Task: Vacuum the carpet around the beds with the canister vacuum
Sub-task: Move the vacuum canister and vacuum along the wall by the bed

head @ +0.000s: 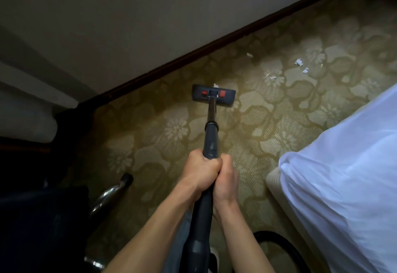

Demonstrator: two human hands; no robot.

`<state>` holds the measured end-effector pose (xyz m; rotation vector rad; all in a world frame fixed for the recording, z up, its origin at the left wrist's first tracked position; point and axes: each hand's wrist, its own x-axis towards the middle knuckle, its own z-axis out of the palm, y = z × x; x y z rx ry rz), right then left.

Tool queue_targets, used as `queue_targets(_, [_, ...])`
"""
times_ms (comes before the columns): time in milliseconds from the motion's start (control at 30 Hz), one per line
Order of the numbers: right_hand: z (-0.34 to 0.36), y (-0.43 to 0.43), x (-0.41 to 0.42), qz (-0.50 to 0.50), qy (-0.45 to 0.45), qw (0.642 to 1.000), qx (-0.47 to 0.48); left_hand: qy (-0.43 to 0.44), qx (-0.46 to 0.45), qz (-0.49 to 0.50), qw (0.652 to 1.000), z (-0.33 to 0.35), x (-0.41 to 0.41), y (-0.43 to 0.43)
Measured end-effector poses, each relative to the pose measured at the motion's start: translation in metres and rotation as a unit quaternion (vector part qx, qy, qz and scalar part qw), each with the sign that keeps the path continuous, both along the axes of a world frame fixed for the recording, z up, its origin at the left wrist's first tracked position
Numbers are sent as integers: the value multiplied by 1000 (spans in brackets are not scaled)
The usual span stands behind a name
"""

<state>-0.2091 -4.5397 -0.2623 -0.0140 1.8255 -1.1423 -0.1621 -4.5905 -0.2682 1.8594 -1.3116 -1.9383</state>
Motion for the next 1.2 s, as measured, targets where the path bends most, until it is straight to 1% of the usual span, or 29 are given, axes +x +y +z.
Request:
queue_targets(100, [-10,-39,-19,-24,6,1000,12,-2,9,-20,1000,-8,-23,-41])
queue_targets(300, [-2,-97,-46,-56,27,997,33,-13,7,-58,998,-3,-49,-103])
queue_targets(400, [7,-111,-46,-58,38,997,46,-14,6,-69,998,2,-49,-117])
queue_targets(667, [29,-121,-63,-85,23,994,59,-24,1,-105,994,15,-68,-128])
queue_targets(967, [31,-173,-146,-132,23,990,35,6,-23,-133,991,20,-158,-183])
queue_targets(1200, [21,-217,-218,-141,22,989,29,-6,-27,-164,986,11,-232,-230])
